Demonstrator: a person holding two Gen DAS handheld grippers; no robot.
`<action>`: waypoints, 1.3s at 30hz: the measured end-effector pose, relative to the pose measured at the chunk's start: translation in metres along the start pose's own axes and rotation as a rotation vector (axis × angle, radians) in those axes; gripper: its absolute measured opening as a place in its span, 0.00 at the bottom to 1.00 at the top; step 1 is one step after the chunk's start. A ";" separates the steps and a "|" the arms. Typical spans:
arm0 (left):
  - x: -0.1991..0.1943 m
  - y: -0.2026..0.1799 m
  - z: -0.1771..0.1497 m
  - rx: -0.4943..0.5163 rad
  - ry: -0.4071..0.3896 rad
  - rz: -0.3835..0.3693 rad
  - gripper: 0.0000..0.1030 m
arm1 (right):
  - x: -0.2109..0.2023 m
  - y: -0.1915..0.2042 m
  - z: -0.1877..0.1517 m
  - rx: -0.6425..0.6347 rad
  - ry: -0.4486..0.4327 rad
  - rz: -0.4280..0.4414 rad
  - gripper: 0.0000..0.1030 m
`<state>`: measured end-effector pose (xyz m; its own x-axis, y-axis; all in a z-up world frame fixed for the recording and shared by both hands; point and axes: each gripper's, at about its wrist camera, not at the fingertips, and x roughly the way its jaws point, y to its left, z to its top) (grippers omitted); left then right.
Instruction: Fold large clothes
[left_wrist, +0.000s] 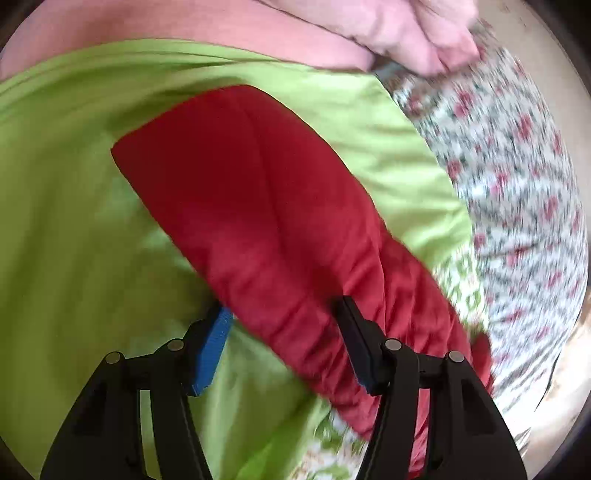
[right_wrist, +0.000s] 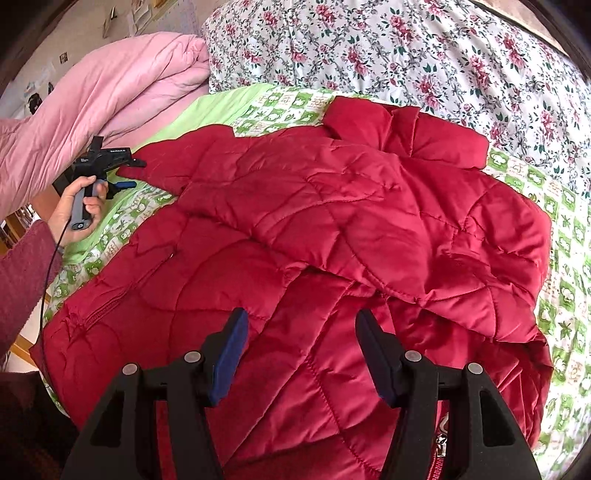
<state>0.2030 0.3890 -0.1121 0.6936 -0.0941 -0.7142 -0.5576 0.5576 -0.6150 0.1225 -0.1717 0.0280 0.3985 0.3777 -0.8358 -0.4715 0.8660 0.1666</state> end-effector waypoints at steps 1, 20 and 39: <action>0.001 0.002 0.003 -0.019 -0.006 -0.013 0.56 | 0.000 -0.001 0.000 0.002 -0.001 0.001 0.60; -0.063 -0.087 -0.023 0.295 -0.158 -0.111 0.07 | -0.010 -0.016 0.002 0.090 -0.057 0.027 0.60; -0.099 -0.257 -0.187 0.809 -0.045 -0.359 0.07 | -0.037 -0.072 0.000 0.296 -0.153 -0.015 0.60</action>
<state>0.1925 0.1008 0.0540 0.7914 -0.3525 -0.4995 0.1787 0.9147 -0.3625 0.1423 -0.2480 0.0468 0.5277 0.3896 -0.7548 -0.2246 0.9210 0.3184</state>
